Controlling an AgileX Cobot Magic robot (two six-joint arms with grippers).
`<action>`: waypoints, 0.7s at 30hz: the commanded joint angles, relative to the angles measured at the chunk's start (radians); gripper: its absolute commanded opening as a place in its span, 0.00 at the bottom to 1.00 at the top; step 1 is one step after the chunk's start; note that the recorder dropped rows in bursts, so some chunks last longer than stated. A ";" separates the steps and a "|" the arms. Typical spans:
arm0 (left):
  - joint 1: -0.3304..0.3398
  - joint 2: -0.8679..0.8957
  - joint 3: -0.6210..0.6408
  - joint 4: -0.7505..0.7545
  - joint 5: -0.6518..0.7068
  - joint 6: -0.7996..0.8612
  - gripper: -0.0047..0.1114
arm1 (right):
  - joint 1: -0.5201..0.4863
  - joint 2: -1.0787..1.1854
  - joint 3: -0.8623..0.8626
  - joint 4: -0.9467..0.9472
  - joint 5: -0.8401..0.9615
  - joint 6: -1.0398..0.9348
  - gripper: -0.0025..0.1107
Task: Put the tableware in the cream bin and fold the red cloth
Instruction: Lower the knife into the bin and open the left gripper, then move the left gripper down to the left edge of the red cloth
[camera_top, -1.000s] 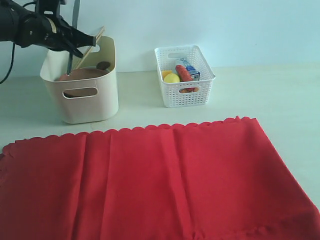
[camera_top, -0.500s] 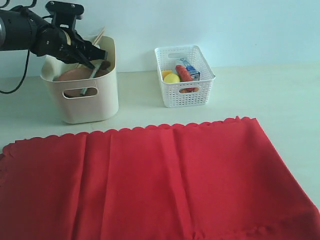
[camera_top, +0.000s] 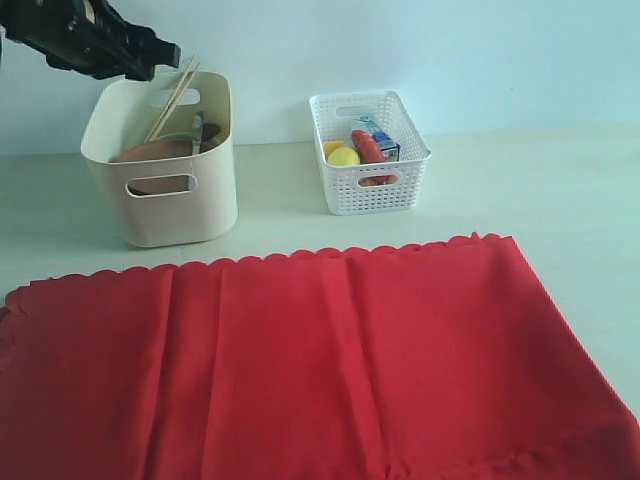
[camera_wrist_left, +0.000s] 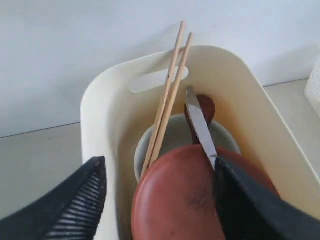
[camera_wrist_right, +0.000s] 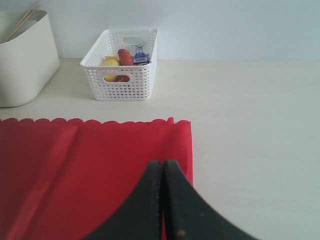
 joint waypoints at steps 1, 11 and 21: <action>0.000 -0.074 -0.004 -0.194 0.133 0.207 0.56 | -0.003 -0.006 0.001 0.000 -0.004 -0.002 0.02; 0.038 -0.238 0.064 -0.451 0.362 0.382 0.56 | -0.003 -0.006 0.001 0.000 -0.004 -0.003 0.02; 0.038 -0.576 0.428 -0.472 0.350 0.404 0.56 | -0.003 -0.006 0.001 0.000 -0.004 -0.003 0.02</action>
